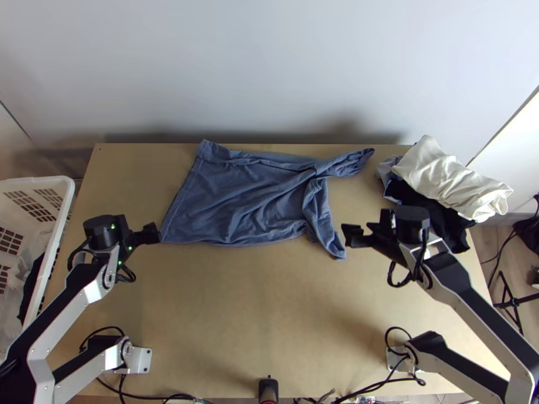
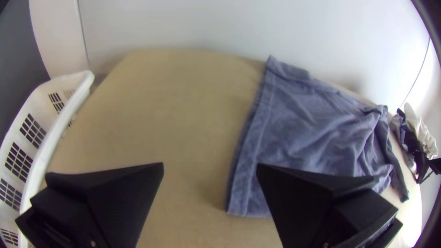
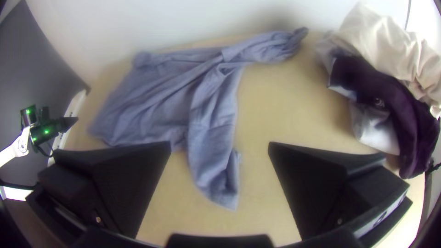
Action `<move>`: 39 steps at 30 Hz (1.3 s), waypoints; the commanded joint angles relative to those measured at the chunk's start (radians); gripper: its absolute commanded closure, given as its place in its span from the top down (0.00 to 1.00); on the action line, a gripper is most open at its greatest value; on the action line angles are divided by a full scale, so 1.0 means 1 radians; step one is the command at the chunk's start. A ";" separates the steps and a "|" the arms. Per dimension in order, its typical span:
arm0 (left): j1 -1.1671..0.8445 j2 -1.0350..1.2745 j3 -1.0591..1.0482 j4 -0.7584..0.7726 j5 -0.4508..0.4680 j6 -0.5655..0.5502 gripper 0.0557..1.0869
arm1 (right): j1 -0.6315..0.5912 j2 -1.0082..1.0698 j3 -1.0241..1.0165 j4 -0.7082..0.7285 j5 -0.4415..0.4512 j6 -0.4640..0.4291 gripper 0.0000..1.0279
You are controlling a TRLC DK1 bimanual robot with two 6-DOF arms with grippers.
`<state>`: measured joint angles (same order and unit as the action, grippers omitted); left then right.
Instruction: Fold the t-shirt
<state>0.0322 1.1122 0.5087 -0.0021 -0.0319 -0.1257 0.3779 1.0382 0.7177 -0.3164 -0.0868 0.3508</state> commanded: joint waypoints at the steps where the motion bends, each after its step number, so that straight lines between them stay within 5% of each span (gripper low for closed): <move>1: -0.008 0.063 -0.016 -0.022 0.010 0.008 0.95 | 0.035 -0.083 -0.087 -0.026 -0.001 0.025 0.96; 15: -0.061 0.215 -0.009 0.099 0.001 -0.037 0.95 | 0.065 -0.167 -0.144 -0.196 -0.071 0.001 0.95; 29: -0.077 0.247 -0.009 0.186 -0.034 -0.080 0.95 | 0.093 -0.055 -0.262 0.020 -0.074 -0.022 0.95; 39: -0.077 0.230 -0.009 0.122 -0.036 -0.061 0.95 | 0.093 -0.038 -0.221 0.004 -0.074 -0.022 0.95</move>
<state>-0.0441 1.3415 0.4934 0.1726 -0.0639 -0.1974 0.4686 0.9844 0.4786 -0.3145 -0.1619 0.3286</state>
